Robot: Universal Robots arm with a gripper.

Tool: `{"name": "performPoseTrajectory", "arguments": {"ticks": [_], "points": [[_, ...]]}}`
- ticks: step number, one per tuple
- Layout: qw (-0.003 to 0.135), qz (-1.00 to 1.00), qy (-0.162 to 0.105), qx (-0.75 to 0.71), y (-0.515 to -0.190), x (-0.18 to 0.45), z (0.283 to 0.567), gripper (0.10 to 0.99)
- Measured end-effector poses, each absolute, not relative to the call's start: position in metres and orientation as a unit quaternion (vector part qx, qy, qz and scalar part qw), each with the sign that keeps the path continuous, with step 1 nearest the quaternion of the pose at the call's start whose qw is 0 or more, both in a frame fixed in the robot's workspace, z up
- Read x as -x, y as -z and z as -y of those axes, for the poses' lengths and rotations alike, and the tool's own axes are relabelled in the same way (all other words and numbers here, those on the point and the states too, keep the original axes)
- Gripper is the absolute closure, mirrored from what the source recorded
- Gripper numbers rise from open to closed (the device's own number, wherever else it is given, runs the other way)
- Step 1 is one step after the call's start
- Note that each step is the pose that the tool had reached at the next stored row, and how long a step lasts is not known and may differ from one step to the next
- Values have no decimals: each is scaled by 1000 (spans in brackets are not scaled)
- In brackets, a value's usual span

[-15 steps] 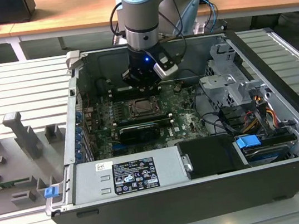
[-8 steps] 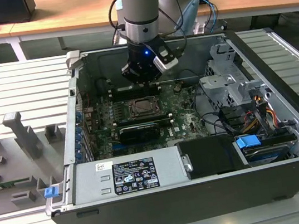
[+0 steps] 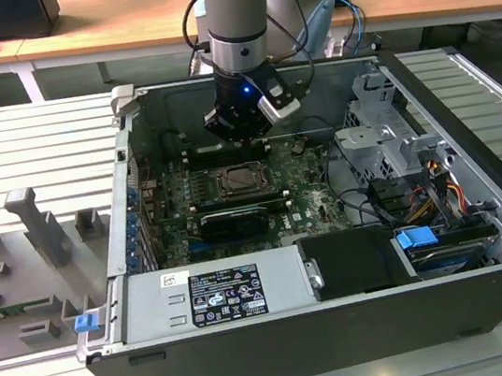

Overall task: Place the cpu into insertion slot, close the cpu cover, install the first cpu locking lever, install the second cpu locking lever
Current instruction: 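Install the first cpu locking lever, then install the second cpu locking lever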

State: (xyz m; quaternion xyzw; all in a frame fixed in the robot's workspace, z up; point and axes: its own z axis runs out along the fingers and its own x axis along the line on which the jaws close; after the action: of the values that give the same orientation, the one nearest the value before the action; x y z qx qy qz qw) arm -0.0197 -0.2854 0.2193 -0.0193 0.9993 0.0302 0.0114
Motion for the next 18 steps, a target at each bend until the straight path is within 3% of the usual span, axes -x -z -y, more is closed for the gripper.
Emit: {"name": "performPoseTrajectory", "arguments": {"ticks": [18], "points": [[11, -999, -30, 19, -219, 20, 297, 980]]}}
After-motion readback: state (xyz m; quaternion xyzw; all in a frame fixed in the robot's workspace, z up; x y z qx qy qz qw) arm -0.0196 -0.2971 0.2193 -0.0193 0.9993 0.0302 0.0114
